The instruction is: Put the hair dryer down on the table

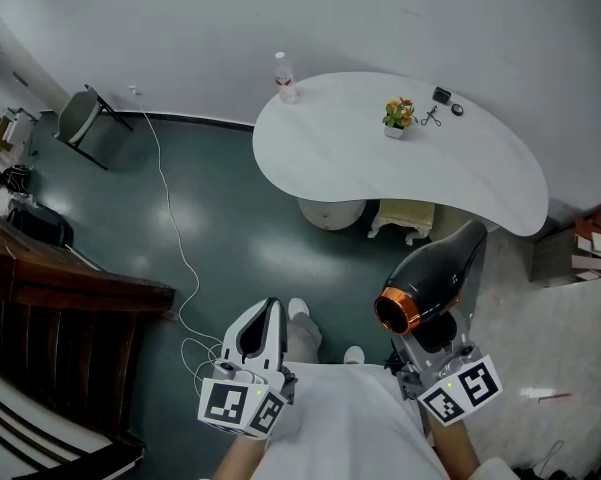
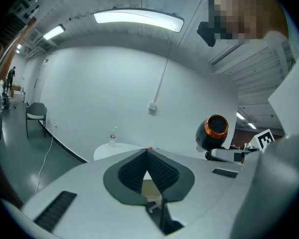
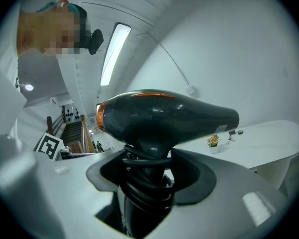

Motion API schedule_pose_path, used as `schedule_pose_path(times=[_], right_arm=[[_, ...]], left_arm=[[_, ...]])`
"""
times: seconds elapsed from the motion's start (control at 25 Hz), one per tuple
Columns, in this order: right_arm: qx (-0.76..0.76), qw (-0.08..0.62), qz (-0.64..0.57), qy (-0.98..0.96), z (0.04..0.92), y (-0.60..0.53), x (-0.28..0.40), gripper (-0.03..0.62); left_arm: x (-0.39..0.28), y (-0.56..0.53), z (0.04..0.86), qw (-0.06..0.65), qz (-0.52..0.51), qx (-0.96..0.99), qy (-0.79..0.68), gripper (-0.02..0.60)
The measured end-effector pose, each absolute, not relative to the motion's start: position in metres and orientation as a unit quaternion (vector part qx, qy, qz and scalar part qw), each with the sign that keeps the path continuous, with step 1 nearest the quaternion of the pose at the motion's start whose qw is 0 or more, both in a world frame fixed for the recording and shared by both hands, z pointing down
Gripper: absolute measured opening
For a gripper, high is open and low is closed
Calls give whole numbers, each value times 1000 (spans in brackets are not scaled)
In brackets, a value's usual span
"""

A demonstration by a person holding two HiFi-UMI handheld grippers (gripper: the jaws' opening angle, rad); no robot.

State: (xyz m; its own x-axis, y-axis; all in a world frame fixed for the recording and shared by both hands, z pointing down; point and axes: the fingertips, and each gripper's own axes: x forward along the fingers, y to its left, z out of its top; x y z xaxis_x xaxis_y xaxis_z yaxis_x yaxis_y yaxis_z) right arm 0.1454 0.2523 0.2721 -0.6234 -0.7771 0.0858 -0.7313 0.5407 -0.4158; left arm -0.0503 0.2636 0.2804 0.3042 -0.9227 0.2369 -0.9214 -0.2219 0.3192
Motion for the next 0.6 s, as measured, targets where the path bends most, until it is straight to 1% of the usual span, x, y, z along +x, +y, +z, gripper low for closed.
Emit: schedule_pose_path(times=[0.6], right_arm=[[-473,68,-191,857,247,172,55,278]], left_arm=[[-133,175,275,215,-12,813,-540,9]])
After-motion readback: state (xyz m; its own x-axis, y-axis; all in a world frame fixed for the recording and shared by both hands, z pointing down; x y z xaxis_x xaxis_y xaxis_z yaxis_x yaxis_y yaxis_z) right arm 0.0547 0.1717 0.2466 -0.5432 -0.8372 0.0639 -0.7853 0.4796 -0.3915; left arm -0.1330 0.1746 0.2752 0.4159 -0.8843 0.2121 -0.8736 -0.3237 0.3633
